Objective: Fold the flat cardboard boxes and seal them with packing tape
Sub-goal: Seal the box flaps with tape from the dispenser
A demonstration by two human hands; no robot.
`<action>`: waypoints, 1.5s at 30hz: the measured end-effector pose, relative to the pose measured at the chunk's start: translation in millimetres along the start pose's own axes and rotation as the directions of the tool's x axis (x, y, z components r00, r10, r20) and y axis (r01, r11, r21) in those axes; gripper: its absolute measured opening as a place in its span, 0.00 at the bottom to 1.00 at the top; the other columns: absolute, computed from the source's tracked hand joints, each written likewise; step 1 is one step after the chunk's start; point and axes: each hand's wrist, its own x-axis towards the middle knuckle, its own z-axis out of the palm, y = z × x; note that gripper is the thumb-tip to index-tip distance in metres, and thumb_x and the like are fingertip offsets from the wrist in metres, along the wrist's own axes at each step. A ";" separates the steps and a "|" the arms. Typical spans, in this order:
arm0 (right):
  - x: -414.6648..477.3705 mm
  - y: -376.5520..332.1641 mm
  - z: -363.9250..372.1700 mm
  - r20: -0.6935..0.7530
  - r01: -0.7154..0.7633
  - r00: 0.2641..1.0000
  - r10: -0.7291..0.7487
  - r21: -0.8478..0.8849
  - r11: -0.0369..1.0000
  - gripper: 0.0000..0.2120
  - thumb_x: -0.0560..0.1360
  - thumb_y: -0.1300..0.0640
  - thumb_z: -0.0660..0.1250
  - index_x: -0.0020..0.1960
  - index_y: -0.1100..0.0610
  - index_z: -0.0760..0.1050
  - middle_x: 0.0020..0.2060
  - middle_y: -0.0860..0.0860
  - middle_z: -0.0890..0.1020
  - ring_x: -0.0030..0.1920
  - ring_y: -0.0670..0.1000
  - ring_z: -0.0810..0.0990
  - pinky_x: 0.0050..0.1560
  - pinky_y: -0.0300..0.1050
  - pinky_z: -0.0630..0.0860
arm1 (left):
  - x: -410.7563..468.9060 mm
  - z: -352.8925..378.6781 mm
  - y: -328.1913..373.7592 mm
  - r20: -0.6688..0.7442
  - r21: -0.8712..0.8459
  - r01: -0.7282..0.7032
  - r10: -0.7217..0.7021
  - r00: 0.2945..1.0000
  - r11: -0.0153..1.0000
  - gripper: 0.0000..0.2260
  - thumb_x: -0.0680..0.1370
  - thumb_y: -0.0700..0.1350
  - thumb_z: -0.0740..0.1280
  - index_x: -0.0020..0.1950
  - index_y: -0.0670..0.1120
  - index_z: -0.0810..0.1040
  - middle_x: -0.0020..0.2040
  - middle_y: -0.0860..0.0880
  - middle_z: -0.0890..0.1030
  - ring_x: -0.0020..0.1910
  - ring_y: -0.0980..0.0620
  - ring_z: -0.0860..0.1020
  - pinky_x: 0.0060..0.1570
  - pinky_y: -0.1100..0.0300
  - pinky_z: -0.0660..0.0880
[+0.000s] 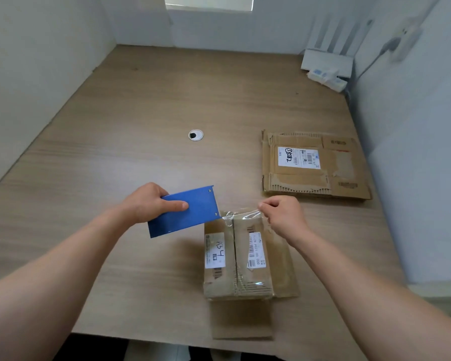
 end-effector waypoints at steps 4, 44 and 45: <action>4.3 2.6 7.9 -0.013 0.014 1.000 -0.015 -0.074 0.997 0.07 0.75 0.56 0.71 0.41 0.55 0.86 0.34 0.44 0.84 0.37 0.46 0.79 0.45 0.50 0.77 | 5.3 2.5 -0.6 0.012 0.040 0.020 -0.021 1.000 0.999 0.21 0.72 0.58 0.75 0.35 0.41 0.78 0.30 0.47 0.74 0.31 0.48 0.71 0.32 0.58 0.63; -41.8 35.7 51.4 0.332 0.372 0.927 -0.175 -0.747 0.551 0.41 0.78 0.29 0.39 0.79 0.52 0.29 0.77 0.46 0.28 0.76 0.45 0.25 0.75 0.45 0.35 | 15.7 -14.9 -37.2 -0.001 0.337 -0.007 0.008 1.000 0.942 0.25 0.71 0.63 0.73 0.29 0.46 0.70 0.28 0.49 0.71 0.29 0.49 0.69 0.32 0.58 0.62; -41.9 36.3 51.1 0.332 0.370 0.927 -0.172 -0.747 0.552 0.41 0.78 0.29 0.39 0.79 0.52 0.29 0.77 0.46 0.28 0.76 0.45 0.26 0.75 0.45 0.35 | 16.4 -12.5 -34.0 -0.015 0.371 0.004 0.001 1.000 0.929 0.24 0.70 0.64 0.72 0.31 0.45 0.72 0.29 0.49 0.72 0.30 0.49 0.71 0.32 0.58 0.63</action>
